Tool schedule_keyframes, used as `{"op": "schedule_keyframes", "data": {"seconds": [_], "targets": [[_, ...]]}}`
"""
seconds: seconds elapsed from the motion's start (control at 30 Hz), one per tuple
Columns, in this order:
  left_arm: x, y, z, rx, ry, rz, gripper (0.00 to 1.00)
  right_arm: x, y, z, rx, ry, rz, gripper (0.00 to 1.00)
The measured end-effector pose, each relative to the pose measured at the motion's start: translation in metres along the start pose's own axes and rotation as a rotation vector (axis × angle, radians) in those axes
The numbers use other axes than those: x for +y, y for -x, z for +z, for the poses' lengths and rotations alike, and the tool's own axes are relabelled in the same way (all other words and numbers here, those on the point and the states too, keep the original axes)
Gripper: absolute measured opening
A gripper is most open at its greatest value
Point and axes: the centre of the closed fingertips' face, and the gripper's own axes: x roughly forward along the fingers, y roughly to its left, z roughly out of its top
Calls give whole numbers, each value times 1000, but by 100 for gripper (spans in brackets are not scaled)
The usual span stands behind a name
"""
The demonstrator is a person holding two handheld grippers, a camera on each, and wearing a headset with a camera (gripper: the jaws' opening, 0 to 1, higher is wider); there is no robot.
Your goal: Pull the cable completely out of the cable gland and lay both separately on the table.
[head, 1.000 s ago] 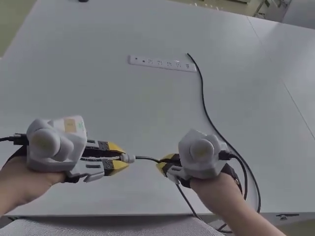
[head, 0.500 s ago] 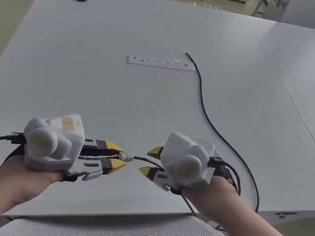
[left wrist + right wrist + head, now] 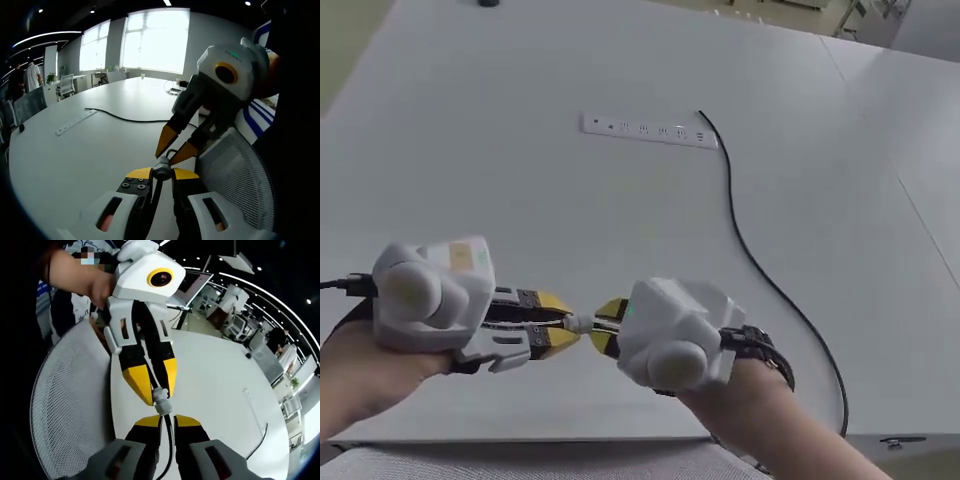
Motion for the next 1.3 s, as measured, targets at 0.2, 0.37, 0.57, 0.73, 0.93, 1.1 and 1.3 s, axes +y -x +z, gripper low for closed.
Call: {"op": "schedule_keyframes", "data": {"seconds": [0.2,0.37,0.57,0.73,0.93,1.1,1.3], "targets": [[0,-1,1,2,-3,-3,15,0,-1,-1,-2,22,11,1],[2,-1,5,-12,1,5,15,-7,1,-2,-11,-30,-12,0],[6,2,7,-12,-4,10,15,-16,2,-12,5,-94,-38,0],[7,3,8,-14,-7,12,15,-22,3,-22,9,-196,-46,0],[7,1,8,-13,-8,11,15,-24,1,-39,25,-367,-33,0],[6,0,7,-12,-7,9,15,-23,0,-49,35,-442,-28,0],[6,1,7,-13,-6,9,15,-25,-4,-62,47,-559,-17,0]]}}
